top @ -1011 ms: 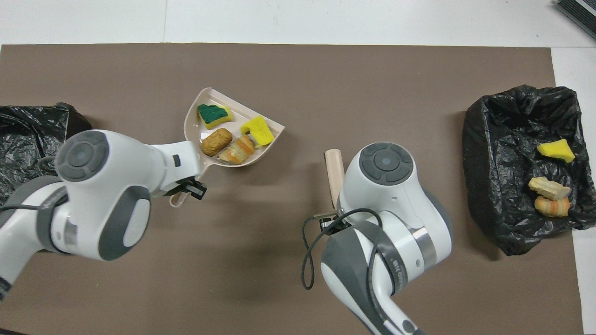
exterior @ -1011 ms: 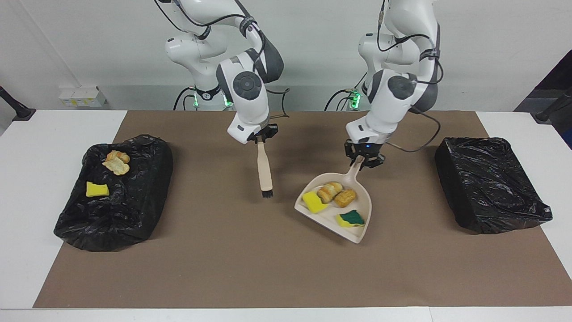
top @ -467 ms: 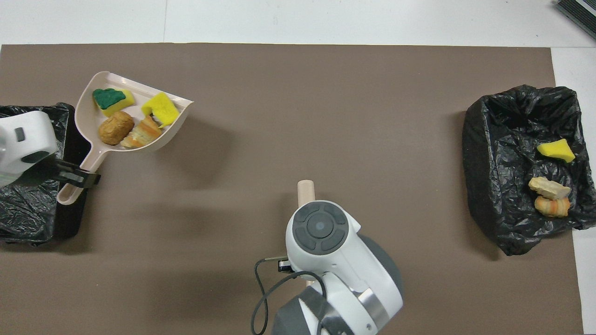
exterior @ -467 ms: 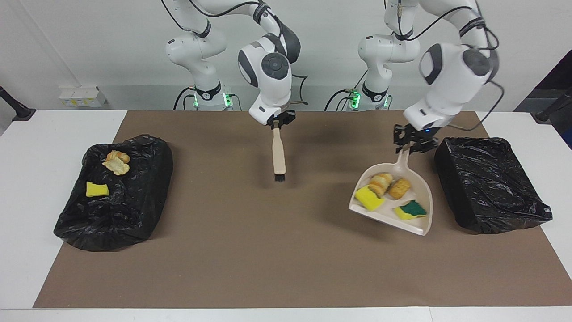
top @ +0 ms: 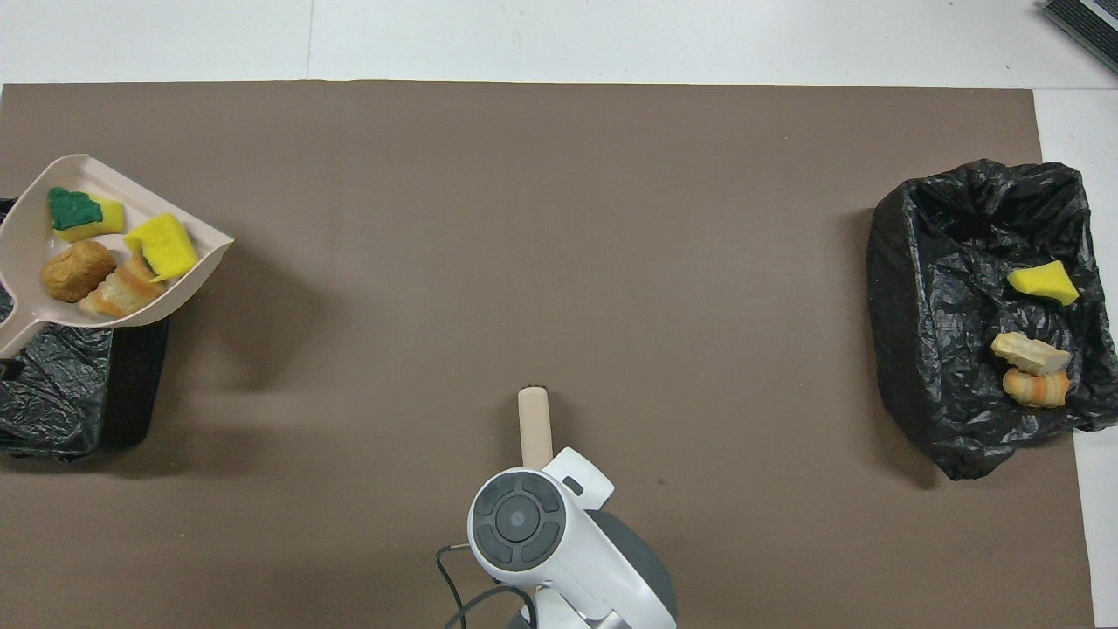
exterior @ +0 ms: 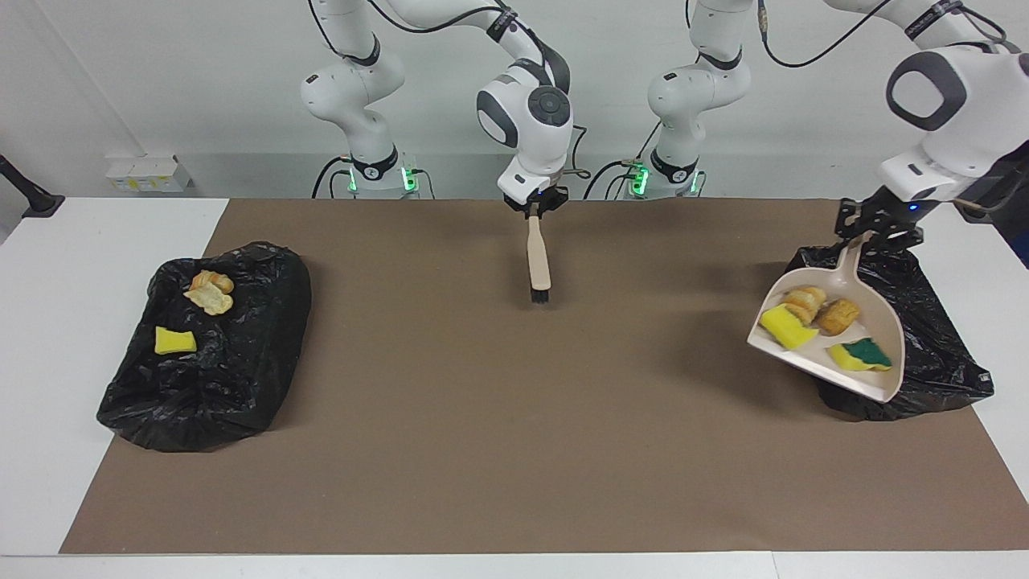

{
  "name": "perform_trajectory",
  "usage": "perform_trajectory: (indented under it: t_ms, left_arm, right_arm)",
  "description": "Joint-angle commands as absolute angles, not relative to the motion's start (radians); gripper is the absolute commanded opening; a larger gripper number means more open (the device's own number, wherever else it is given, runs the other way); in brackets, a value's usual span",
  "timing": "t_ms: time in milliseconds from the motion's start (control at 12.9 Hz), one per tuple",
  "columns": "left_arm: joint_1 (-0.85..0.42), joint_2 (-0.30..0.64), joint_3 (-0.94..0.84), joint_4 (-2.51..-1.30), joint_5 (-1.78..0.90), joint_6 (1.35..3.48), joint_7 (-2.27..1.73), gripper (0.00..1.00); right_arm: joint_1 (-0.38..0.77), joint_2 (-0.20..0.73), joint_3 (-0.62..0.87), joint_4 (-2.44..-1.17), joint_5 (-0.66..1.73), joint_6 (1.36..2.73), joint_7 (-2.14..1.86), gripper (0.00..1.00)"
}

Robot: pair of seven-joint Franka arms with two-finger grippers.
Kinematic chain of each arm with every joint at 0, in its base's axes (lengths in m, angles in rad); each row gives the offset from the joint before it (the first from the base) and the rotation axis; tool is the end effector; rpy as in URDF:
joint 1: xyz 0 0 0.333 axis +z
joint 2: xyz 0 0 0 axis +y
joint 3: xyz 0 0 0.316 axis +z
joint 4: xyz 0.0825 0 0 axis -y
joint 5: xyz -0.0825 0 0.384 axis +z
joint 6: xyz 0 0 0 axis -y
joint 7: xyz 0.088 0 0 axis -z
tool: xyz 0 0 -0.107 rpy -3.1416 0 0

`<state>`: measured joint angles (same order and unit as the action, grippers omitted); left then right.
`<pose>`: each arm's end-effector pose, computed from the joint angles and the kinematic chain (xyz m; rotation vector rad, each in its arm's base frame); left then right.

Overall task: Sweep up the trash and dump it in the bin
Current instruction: 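Tip the dustpan over the bin with the left gripper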

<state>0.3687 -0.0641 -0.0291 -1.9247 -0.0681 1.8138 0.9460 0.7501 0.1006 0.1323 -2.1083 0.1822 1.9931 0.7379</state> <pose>0.5079 0.1732 0.5121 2.9309 -0.8880 0.0012 0.3318 0.4199 0.3547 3.0741 0.0806 -0.4205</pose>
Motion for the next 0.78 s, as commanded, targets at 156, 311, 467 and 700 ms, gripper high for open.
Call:
perform_trajectory:
  t_ms: [156,311,467,700]
  left_arm:
    - [0.428,-0.045,0.043,-1.887,0.130,1.883,1.258,0.00]
    - [0.434,-0.037,0.069,-1.870,0.257,1.917,1.365,0.00]
    - [0.434,-0.031,0.069,-1.862,0.384,1.927,1.367,0.00]
    - [0.414,-0.021,0.069,-1.847,0.569,1.922,1.365,0.00]
  right_arm:
    - [0.758,0.121,0.130,-2.137,0.232,2.068,0.742,0.34]
    - [0.758,0.126,0.130,-2.103,0.232,2.036,0.747,1.00]
    - [0.743,0.114,0.129,-2.057,0.232,1.982,0.744,1.00]
    - [0.678,0.094,0.121,-1.942,0.219,1.844,0.724,1.00]
